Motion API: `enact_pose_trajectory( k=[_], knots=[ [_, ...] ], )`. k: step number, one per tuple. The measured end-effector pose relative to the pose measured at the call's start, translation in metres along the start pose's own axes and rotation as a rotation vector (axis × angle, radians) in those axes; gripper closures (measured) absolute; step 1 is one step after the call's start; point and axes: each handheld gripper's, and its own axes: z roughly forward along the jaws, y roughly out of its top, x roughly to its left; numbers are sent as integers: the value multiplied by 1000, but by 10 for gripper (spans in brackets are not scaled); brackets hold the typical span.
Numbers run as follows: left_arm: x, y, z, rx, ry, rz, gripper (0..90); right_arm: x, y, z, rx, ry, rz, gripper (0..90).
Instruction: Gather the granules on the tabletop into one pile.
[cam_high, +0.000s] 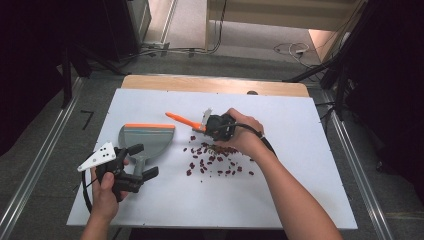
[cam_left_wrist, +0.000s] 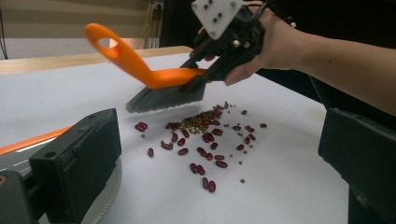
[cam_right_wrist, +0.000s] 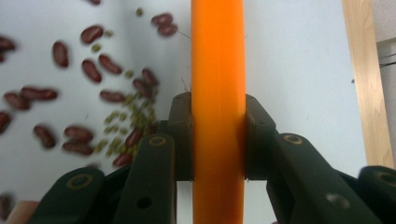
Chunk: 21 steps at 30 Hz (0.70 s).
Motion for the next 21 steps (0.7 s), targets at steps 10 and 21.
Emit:
enact_pose_trajectory(
  k=[10, 21],
  knots=[
    [1, 0, -2, -2, 0, -4, 2, 18, 13, 8, 23, 37, -91, 688],
    [0, 0, 0, 2, 2, 0, 3, 41, -7, -9, -23, 76, -156, 688]
  ],
)
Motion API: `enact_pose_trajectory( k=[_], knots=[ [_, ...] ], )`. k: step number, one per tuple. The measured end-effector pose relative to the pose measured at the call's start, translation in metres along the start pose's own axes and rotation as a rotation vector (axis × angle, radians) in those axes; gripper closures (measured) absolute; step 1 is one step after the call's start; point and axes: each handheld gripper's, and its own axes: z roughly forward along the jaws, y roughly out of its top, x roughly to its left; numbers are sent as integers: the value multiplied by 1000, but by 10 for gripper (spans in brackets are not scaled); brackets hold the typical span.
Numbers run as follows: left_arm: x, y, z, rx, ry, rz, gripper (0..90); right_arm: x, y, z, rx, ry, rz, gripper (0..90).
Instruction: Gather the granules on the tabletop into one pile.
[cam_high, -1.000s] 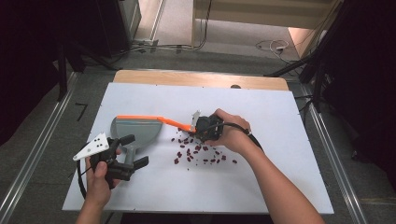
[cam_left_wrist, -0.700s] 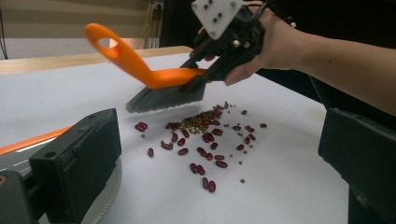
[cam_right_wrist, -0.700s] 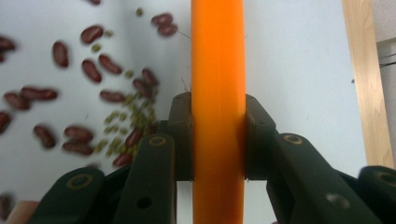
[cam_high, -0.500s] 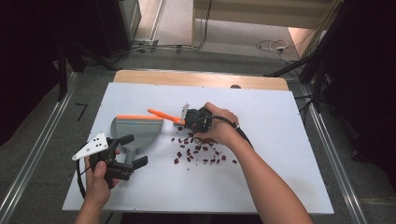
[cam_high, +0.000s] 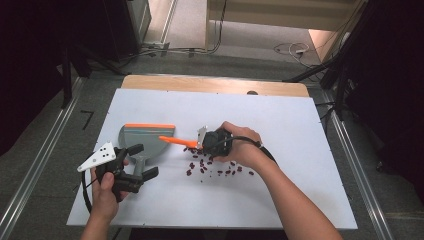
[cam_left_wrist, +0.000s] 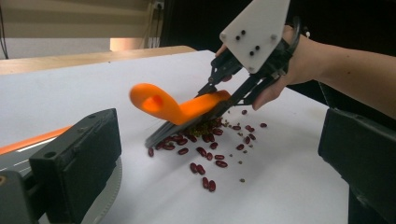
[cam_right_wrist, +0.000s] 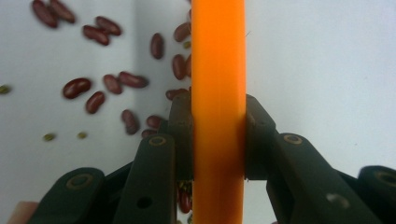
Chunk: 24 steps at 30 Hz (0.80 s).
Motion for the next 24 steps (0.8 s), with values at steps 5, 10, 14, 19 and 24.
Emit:
enact_pose_trajectory(
  k=[5, 10, 14, 19, 24],
  knots=[
    [1, -1, 1, 0, 0, -1, 3, 6, -2, -6, -2, 15, -33, 688],
    [2, 0, -1, 1, 4, -1, 2, -2, -1, -18, -54, -6, 53, 687],
    [2, 0, -1, 1, 6, -2, 2, -8, 8, -32, -108, 80, 236, 687],
    [2, 0, -2, -4, 4, -3, 2, -4, 26, -32, -44, -32, 200, 687],
    [2, 0, -2, -5, 4, -4, 2, -12, 27, -9, -42, -43, 80, 687]
  ],
)
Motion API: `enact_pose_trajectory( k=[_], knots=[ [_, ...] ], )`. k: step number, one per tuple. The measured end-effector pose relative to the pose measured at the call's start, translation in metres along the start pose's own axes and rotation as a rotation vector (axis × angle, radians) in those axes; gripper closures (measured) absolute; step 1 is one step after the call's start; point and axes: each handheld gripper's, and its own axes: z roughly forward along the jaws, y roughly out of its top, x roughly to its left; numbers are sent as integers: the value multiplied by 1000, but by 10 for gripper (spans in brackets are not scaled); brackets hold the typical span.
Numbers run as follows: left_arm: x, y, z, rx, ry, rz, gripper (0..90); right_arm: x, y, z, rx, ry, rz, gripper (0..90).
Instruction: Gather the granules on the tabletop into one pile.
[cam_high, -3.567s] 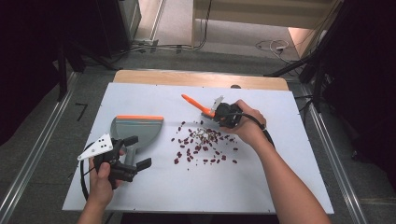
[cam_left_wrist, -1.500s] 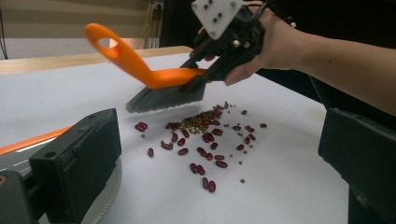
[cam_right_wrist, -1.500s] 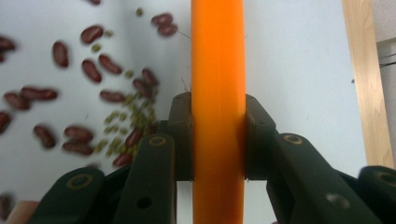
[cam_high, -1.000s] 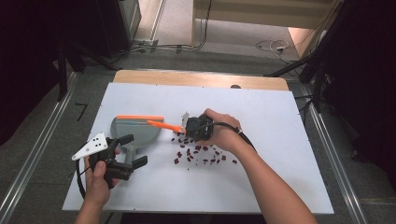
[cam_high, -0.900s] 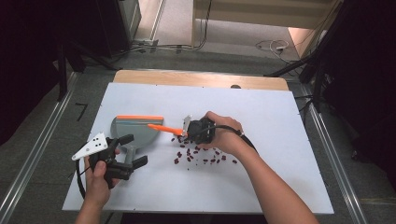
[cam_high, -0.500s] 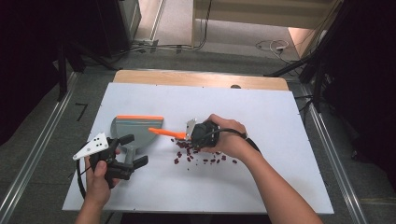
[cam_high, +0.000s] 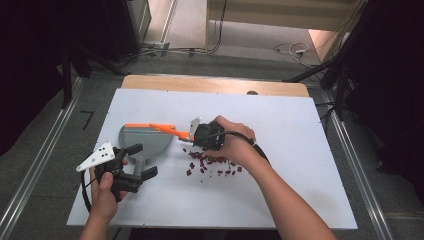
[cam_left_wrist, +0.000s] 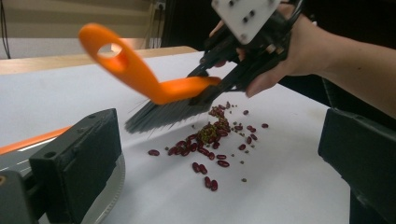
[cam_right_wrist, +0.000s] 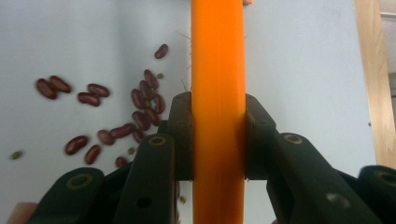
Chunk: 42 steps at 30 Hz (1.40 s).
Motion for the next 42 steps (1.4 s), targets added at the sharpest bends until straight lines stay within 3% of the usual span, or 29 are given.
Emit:
enact_pose_trajectory(
  k=[6, 11, 19, 21, 24, 25, 29, 32, 39, 42],
  knots=[
    [1, -1, 0, 3, 1, -2, 2, 6, 1, 19, 22, 4, -98, 687],
    [1, 0, -1, -1, 5, -3, 2, 15, -4, 15, 11, 40, -102, 687],
    [1, 0, -2, -4, 10, -3, 2, 24, -12, 3, 0, 83, -156, 687],
    [2, 0, -3, -3, 13, 1, 3, 24, -12, -2, -1, 80, -135, 687],
    [3, 1, -5, -10, 20, -3, 3, 18, -11, -13, -48, 61, -65, 686],
    [4, 1, -6, -15, 22, -7, 2, 16, -11, -18, -62, 76, -32, 686],
    [7, 1, -12, -22, 33, -10, 2, 15, -10, -33, -88, 164, 150, 687],
    [8, 1, -14, -30, 40, -15, 2, 21, -6, -35, -89, 271, 319, 687],
    [7, 1, -12, -24, 36, -11, 2, 37, 6, -13, -1, 453, 468, 687],
    [7, 0, -12, -22, 35, -14, 2, 40, 8, -4, 10, 521, 526, 687]
  ],
)
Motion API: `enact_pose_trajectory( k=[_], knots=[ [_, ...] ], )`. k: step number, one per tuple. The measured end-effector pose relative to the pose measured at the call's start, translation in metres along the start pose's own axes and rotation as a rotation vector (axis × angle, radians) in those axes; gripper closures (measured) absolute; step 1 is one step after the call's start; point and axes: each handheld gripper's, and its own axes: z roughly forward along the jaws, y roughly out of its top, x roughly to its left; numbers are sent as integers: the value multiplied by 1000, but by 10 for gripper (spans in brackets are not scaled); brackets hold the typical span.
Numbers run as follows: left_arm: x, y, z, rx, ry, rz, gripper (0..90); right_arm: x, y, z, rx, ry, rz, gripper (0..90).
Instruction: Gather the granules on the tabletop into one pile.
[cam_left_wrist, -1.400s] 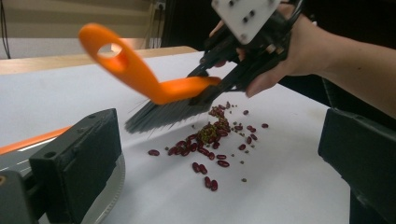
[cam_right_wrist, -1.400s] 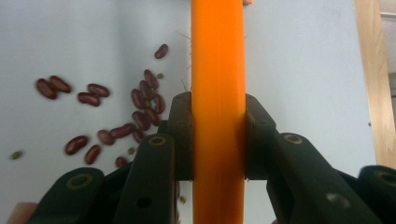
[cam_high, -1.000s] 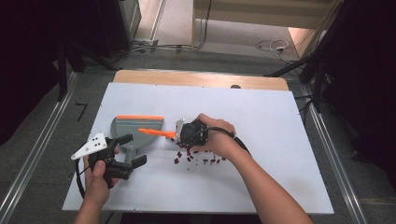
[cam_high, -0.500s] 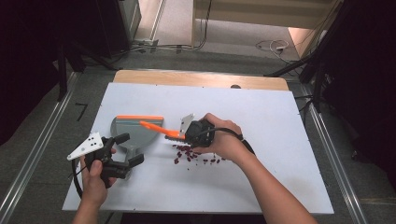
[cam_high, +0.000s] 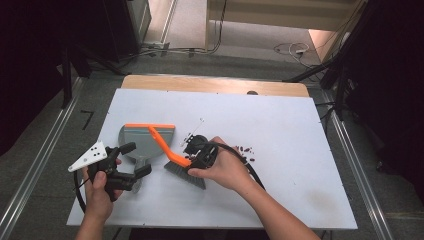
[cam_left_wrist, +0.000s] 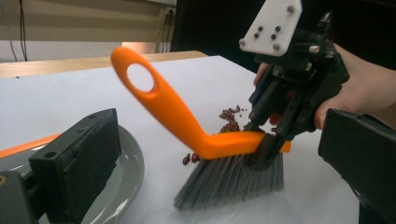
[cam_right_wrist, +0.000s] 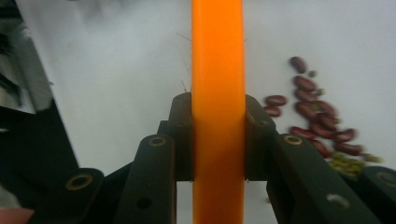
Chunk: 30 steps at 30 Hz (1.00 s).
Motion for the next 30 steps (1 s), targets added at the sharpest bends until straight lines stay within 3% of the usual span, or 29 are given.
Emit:
enact_pose_trajectory(
  k=[3, 5, 7, 14, 30],
  knots=[
    [0, 0, 0, 3, 0, 2, 2, -6, -1, 8, -5, 56, 84, 687],
    [0, 0, 0, 2, 0, 1, 2, -12, -2, 10, -19, 29, 125, 687],
    [0, 0, 0, 2, 0, 1, 2, -21, -6, 10, -37, 55, 157, 686],
    [-1, 0, 2, 7, -3, 6, 2, -45, -17, 3, -55, 42, 255, 685],
    [-1, -1, 3, 16, -6, 6, 2, -78, -43, -19, -83, -34, 346, 684]
  ],
)
